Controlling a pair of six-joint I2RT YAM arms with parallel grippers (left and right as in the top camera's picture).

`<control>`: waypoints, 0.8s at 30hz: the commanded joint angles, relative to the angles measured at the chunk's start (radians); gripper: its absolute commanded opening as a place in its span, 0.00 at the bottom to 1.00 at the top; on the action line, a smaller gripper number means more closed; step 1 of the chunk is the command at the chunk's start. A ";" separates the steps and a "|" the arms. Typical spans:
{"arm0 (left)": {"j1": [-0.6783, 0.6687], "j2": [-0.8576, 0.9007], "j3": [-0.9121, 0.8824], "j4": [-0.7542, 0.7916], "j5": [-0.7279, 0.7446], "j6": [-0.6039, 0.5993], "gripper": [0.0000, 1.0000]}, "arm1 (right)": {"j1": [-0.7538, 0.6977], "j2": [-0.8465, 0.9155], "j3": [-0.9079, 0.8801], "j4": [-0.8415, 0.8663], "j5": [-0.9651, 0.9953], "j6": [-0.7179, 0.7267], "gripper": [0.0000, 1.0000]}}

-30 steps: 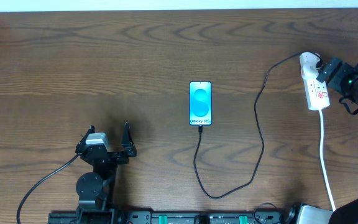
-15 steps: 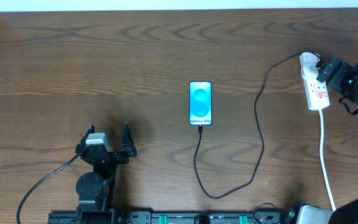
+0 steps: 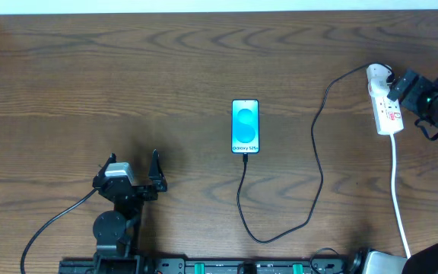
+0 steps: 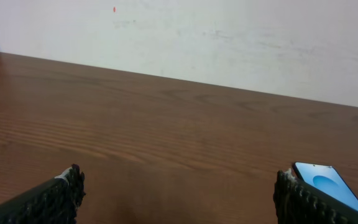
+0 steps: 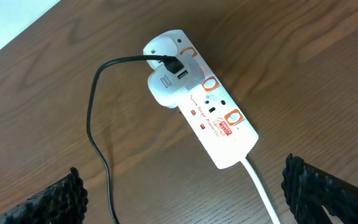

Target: Plug charger to phone and switch on socket

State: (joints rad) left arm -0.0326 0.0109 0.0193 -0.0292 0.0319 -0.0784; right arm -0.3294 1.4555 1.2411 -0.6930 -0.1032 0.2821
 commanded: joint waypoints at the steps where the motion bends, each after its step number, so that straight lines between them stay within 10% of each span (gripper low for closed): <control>1: 0.006 -0.007 -0.015 -0.041 0.006 -0.008 0.98 | 0.002 -0.005 0.001 -0.005 0.026 0.005 0.99; 11: 0.006 -0.007 -0.015 -0.041 0.006 -0.009 0.98 | 0.040 -0.119 -0.138 0.148 0.039 0.001 0.99; 24: 0.006 -0.007 -0.015 -0.041 0.006 -0.009 0.98 | 0.116 -0.769 -1.164 1.059 0.042 0.002 0.99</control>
State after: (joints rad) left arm -0.0326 0.0101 0.0223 -0.0353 0.0467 -0.0814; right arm -0.2188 0.8188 0.2043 0.3210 -0.0704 0.2813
